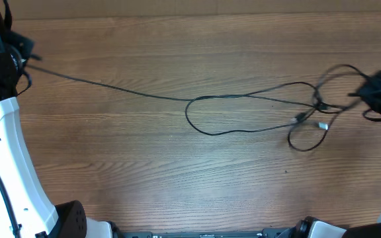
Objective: Untangle cables
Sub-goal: 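Open both grippers and drop the cable onto the table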
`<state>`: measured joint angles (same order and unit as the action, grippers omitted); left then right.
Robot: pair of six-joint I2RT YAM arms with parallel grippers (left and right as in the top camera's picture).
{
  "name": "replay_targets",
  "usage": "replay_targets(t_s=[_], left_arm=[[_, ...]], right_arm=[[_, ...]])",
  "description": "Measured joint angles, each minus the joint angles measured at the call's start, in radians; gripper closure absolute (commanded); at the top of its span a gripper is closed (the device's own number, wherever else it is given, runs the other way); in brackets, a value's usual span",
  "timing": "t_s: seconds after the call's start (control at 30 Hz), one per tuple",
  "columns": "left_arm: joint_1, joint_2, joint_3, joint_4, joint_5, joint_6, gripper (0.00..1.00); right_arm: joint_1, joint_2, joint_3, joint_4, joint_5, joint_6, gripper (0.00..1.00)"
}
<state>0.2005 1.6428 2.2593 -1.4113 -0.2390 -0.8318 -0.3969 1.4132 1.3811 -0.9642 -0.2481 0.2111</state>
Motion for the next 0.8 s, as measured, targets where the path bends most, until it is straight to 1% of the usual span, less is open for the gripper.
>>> replay_targets(t_s=[0.07,0.13,0.17,0.2,0.23,0.27,0.33,0.4,0.43,0.5,0.57,0.6,0.63,0.7,0.77,0.8], left_arm=[[-0.029,0.000,0.000,0.014,0.105,0.064,0.96],[-0.064,0.000,0.000,0.014,0.172,0.129,0.96],[-0.082,0.000,0.000,0.014,0.199,0.166,0.92],[-0.103,0.000,0.000,0.014,0.222,0.214,0.75],[-0.117,0.000,0.000,0.013,0.237,0.239,0.63],[-0.131,0.000,0.000,0.013,0.253,0.275,0.50],[-0.145,0.000,0.000,0.006,0.273,0.332,0.34],[-0.148,0.000,0.000,-0.002,0.285,0.365,0.29],[-0.148,0.000,0.000,-0.006,0.289,0.376,0.26],[-0.148,0.000,0.000,-0.015,0.298,0.396,0.20],[-0.149,0.000,0.000,-0.023,0.314,0.409,0.19],[-0.149,0.000,0.000,-0.025,0.317,0.414,0.18],[-0.157,0.000,0.000,-0.032,0.330,0.430,0.17],[-0.190,0.001,0.000,-0.037,0.356,0.470,0.18],[-0.232,0.006,0.000,-0.051,0.372,0.507,0.18],[-0.253,0.011,0.000,-0.062,0.379,0.523,0.18]], right_arm=[[0.054,0.001,0.000,0.003,-0.296,-0.142,0.96],[0.114,0.001,0.000,0.004,-0.492,-0.229,0.96],[0.143,0.001,0.000,0.003,-0.565,-0.262,0.96],[0.182,0.001,0.000,0.004,-0.634,-0.295,0.93],[0.208,0.001,0.000,0.002,-0.671,-0.312,0.83],[0.234,0.001,0.000,0.001,-0.692,-0.327,0.78],[0.285,0.001,0.000,-0.006,-0.703,-0.356,0.78],[0.327,0.001,0.000,-0.017,-0.678,-0.372,0.80],[0.344,0.001,0.000,-0.023,-0.659,-0.374,0.82],[0.372,0.001,0.000,-0.040,-0.610,-0.385,0.83],[0.387,0.001,0.000,-0.051,-0.566,-0.389,0.77],[0.390,0.001,0.000,-0.054,-0.541,-0.391,0.69],[0.390,0.001,0.000,-0.057,-0.517,-0.390,0.64],[0.390,0.001,0.001,-0.074,-0.428,-0.388,0.56],[0.390,0.001,0.001,-0.103,-0.348,-0.389,0.51],[0.390,0.001,0.001,-0.115,-0.303,-0.391,0.46]])
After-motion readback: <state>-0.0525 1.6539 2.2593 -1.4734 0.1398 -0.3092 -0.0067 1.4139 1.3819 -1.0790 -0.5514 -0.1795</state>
